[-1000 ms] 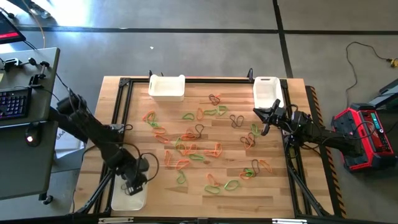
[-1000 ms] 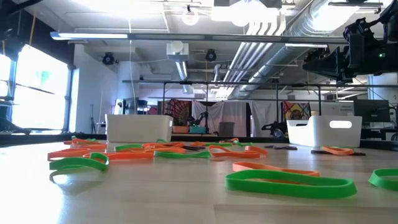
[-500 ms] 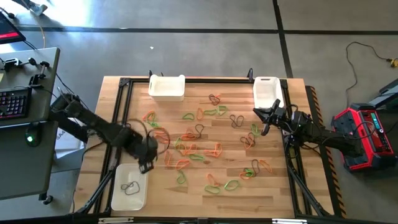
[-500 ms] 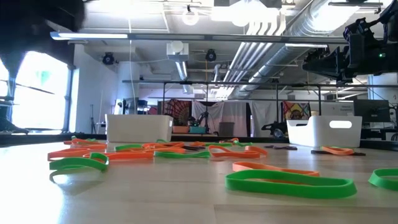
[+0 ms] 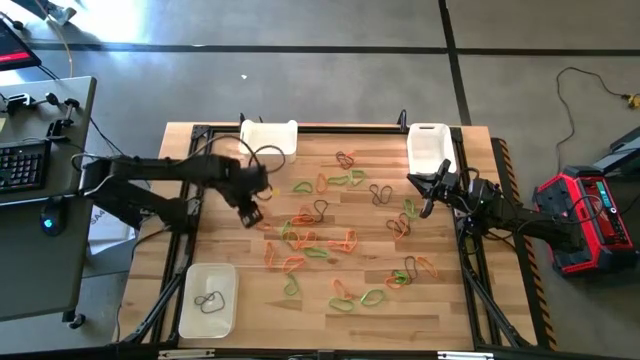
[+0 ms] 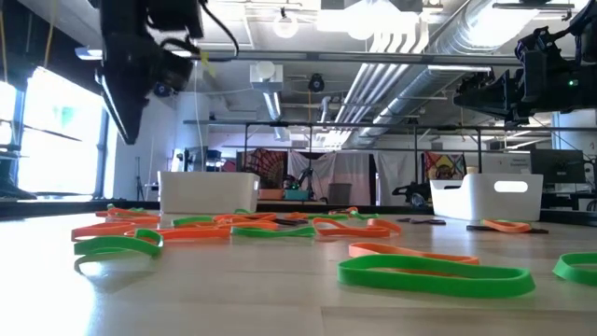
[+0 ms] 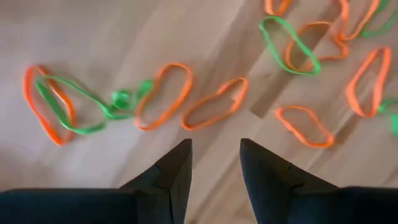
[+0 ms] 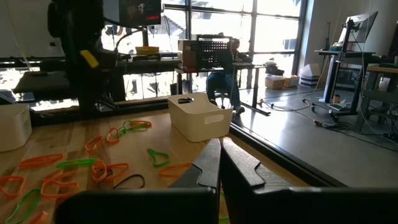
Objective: Sort rubber bands into baskets
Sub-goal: Put the green rubber band into the top left white bin
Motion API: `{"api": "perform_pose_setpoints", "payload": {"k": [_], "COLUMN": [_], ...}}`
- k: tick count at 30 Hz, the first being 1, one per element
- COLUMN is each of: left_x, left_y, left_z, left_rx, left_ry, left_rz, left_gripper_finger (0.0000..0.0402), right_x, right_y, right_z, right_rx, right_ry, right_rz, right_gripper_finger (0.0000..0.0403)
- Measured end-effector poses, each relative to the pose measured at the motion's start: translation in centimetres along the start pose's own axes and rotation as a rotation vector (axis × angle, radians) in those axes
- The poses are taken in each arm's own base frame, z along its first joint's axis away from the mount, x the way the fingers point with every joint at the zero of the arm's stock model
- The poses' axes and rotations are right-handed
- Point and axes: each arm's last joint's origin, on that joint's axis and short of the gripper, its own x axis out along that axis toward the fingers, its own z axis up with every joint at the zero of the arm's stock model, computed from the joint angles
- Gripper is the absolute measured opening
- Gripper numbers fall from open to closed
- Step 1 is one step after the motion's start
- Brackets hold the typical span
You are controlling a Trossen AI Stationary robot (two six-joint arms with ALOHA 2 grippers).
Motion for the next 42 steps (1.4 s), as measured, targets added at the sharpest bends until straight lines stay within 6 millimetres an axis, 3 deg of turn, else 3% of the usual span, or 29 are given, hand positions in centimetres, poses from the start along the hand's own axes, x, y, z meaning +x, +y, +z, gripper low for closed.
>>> {"api": "perform_pose_setpoints", "payload": {"k": [7, 19, 33, 37, 42], "left_x": [1.4, 6.9, 9.9, 10.2, 10.4], "left_y": [2.5, 5.9, 7.3, 7.3, 7.3], "left_z": [1.6, 3.8, 4.8, 4.5, 4.3], "left_rx": [0.103, 0.276, 0.355, 0.381, 0.416], "left_ry": [0.065, 0.280, 0.340, 0.351, 0.361], "left_rz": [0.031, 0.051, 0.064, 0.054, 0.046], "left_gripper_finger": [0.0128, 0.0129, 0.0128, 0.0111, 0.0052], "right_x": [0.0, 0.0, 0.0, 0.0, 0.0], "right_y": [0.0, 0.0, 0.0, 0.0, 0.0], "right_z": [0.0, 0.0, 0.0, 0.0, 0.0], "right_rx": [0.000, 0.000, 0.000, 0.000, 0.000], "right_ry": [0.000, 0.000, 0.000, 0.000, 0.000], "right_rz": [0.000, 0.000, 0.000, 0.000, 0.000], "right_gripper_finger": [0.0000, 0.0000, 0.0000, 0.0000, 0.0000]}}
